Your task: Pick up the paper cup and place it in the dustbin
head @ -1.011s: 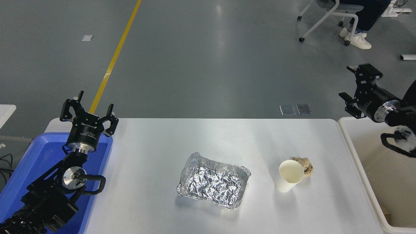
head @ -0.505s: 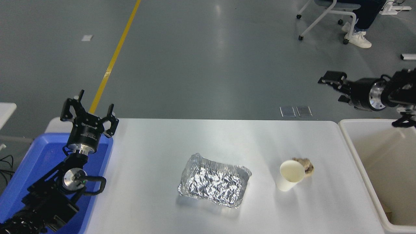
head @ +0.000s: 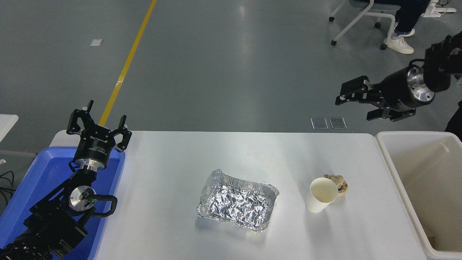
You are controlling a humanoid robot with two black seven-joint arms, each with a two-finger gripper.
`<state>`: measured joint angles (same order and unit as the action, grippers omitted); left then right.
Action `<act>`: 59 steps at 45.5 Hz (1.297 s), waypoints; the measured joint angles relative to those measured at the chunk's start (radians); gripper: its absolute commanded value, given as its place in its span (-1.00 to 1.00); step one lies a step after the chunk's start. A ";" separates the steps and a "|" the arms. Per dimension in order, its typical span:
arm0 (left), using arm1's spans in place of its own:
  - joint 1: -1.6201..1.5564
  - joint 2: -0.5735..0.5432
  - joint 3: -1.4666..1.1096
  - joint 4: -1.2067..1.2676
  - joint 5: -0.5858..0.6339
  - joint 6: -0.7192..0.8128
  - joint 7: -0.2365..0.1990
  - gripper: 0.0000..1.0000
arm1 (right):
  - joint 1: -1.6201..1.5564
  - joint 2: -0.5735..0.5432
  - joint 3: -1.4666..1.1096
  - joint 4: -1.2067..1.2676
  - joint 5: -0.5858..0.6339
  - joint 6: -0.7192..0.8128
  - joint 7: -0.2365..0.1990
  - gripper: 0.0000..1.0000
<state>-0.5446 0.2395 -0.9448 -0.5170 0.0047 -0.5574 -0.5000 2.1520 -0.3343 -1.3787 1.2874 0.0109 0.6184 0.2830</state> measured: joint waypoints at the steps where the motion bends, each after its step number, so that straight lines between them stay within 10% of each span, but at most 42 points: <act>1: 0.000 0.000 0.000 0.000 0.000 0.000 0.000 0.96 | 0.011 0.010 -0.005 0.010 0.000 0.005 0.000 1.00; 34: 0.000 0.000 0.000 0.000 0.000 0.001 0.000 0.96 | 0.022 0.251 -0.044 0.071 0.004 0.020 0.001 1.00; 59: 0.000 0.000 -0.002 0.000 0.000 0.001 0.000 0.96 | -0.291 0.280 -0.113 0.028 -0.025 -0.248 0.000 0.99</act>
<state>-0.5445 0.2393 -0.9463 -0.5169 0.0045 -0.5568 -0.5001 1.8608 -0.0540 -1.4914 1.3157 -0.0139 0.3709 0.2826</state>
